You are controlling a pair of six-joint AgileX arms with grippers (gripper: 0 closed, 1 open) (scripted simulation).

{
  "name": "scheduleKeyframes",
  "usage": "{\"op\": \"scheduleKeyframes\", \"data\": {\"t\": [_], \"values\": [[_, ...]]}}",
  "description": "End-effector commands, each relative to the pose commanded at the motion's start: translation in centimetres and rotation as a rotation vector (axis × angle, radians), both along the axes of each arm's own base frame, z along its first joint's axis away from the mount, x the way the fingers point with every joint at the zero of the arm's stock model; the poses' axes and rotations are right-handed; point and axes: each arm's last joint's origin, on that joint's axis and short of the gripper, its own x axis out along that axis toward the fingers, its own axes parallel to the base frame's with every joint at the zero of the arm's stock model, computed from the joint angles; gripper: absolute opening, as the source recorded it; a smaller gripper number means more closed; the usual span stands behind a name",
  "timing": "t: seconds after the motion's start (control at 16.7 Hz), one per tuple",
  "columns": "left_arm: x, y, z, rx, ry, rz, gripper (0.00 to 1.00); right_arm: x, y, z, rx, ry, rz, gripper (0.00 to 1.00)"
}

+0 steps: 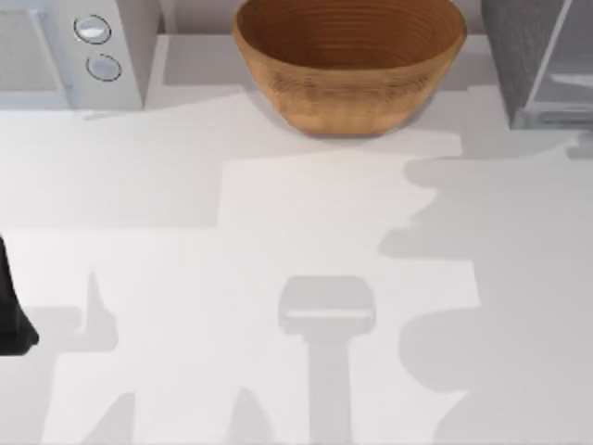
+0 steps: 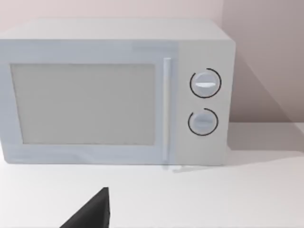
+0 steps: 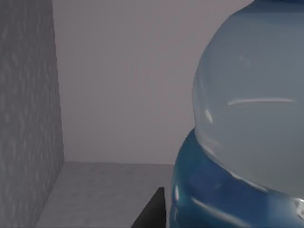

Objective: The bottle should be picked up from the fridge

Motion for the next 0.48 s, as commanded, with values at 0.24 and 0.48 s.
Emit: {"op": "scheduleKeyframes", "data": {"t": [0.24,0.48], "values": [[0.0,0.0,0.0,0.000,0.000,0.000,1.00,-5.8,2.9,3.7,0.001,-0.010,-0.005,0.00],[0.0,0.0,0.0,0.000,0.000,0.000,1.00,-13.5,5.6,4.4,0.012,-0.007,-0.005,0.00]]}}
